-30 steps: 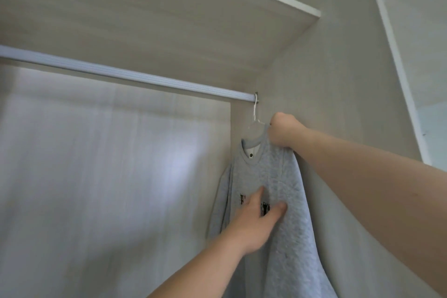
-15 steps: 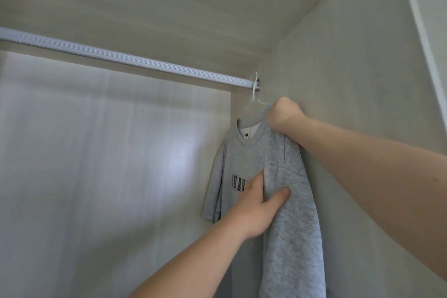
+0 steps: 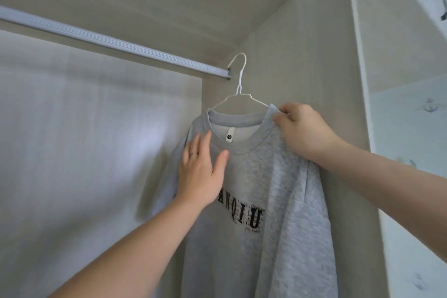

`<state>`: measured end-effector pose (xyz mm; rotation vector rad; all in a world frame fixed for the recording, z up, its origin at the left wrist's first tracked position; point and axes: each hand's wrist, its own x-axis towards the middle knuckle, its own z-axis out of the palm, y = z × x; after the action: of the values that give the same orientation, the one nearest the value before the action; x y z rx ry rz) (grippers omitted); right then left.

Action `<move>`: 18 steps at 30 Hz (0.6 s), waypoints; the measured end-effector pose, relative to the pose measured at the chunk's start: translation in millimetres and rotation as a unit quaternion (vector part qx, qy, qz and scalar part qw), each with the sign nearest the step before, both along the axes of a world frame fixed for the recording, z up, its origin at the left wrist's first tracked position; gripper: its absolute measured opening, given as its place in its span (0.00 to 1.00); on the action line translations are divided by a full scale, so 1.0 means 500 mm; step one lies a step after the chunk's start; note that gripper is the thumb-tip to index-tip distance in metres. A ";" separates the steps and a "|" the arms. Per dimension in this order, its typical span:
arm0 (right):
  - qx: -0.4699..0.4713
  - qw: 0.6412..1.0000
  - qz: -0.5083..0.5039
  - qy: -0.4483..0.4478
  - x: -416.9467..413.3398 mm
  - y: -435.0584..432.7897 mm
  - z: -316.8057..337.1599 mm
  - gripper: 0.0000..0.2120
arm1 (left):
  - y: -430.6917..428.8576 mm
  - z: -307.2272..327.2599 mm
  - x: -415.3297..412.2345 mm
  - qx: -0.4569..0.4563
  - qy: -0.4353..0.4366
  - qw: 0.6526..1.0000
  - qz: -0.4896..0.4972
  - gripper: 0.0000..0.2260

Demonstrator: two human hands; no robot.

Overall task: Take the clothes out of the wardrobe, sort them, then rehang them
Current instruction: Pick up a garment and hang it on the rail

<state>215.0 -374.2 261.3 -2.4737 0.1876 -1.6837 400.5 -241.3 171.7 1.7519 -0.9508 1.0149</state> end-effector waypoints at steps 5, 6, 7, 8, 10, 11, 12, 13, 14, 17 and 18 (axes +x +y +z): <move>0.025 0.999 -0.005 0.026 -0.160 0.010 -0.102 0.10 | -0.011 -0.020 -0.066 -0.016 -0.018 1.000 -0.012 0.29; 0.023 0.999 -0.008 0.031 -0.191 0.014 -0.117 0.10 | -0.018 -0.028 -0.086 -0.012 -0.026 0.999 -0.021 0.28; 0.023 0.999 -0.010 0.034 -0.223 0.018 -0.131 0.10 | -0.026 -0.035 -0.107 -0.010 -0.036 0.999 -0.029 0.28; 0.025 0.999 -0.013 0.034 -0.257 0.020 -0.143 0.09 | -0.034 -0.041 -0.129 -0.011 -0.046 0.998 -0.038 0.26; 0.035 0.998 -0.029 0.032 -0.331 0.019 -0.166 0.08 | -0.053 -0.051 -0.180 -0.031 -0.065 0.996 -0.061 0.24; 0.040 0.998 -0.038 0.031 -0.369 0.015 -0.177 0.08 | -0.063 -0.056 -0.207 -0.043 -0.074 0.994 -0.072 0.24; 0.043 0.997 -0.050 0.031 -0.409 0.011 -0.188 0.07 | -0.074 -0.061 -0.235 -0.053 -0.085 0.992 -0.082 0.23; 0.043 0.996 -0.067 0.031 -0.449 0.008 -0.199 0.07 | -0.084 -0.064 -0.263 -0.061 -0.097 0.989 -0.089 0.22; 0.042 0.995 -0.086 0.029 -0.487 0.005 -0.209 0.06 | -0.096 -0.067 -0.289 -0.066 -0.110 0.987 -0.095 0.21; 0.021 0.989 -0.145 0.015 -0.598 -0.010 -0.237 0.05 | -0.135 -0.067 -0.366 -0.064 -0.155 0.978 -0.125 0.20; 0.015 0.985 -0.172 0.012 -0.634 -0.016 -0.246 0.05 | -0.151 -0.066 -0.393 -0.061 -0.168 0.974 -0.137 0.19</move>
<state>-101.9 -382.2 138.3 -2.5545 0.6712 -1.7532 203.8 -316.7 138.8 1.3257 -1.2729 1.1798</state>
